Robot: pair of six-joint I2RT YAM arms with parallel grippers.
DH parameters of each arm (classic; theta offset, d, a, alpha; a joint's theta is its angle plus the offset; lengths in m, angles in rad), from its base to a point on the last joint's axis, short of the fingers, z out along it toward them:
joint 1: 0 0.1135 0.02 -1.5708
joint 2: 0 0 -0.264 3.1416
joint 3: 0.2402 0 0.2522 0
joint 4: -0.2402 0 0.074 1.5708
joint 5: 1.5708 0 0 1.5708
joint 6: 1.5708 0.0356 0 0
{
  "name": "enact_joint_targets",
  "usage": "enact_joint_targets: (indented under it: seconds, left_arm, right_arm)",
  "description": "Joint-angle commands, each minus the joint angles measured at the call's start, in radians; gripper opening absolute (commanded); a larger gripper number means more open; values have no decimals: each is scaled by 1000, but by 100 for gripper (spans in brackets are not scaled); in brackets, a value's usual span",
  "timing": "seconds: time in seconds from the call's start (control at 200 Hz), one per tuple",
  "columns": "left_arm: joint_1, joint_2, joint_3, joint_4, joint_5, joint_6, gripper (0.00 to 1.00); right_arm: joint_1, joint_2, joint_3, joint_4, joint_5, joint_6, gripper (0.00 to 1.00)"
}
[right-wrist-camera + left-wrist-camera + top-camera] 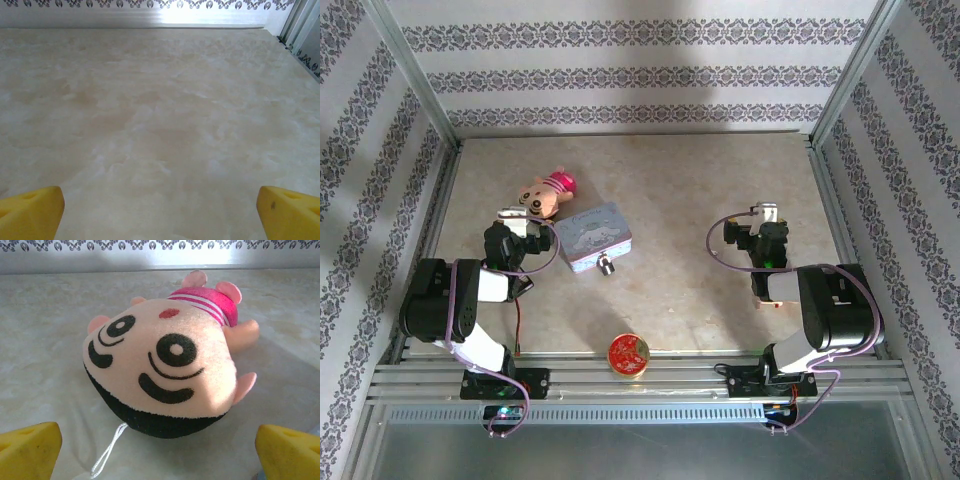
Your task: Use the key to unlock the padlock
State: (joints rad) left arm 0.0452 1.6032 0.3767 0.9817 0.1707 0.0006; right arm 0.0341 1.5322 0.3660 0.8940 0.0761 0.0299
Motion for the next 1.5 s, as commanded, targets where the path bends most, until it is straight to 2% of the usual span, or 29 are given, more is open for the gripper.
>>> enact_joint_targets:
  seconds: [0.0, 0.295, 0.43, 1.324, 1.494]
  left_arm:
    - [-10, -10, 7, -23, -14, 9, 99]
    - [-10, -10, 5, -21, -50, -5, 99]
    - [-10, -10, 10, -30, -22, 4, 99]
    - [-9, -11, 8, -28, -12, 0, 99]
    - [-8, -82, 25, -113, -15, 2, 99]
  right_arm:
    - [-13, -9, 12, 42, -19, 5, 98]
    - [-13, -9, 11, 42, -18, 6, 98]
    - [-13, -9, 12, 42, -19, 6, 98]
    - [-13, -9, 11, 43, -18, 5, 98]
    - [-13, -44, 31, -13, -7, 11, 98]
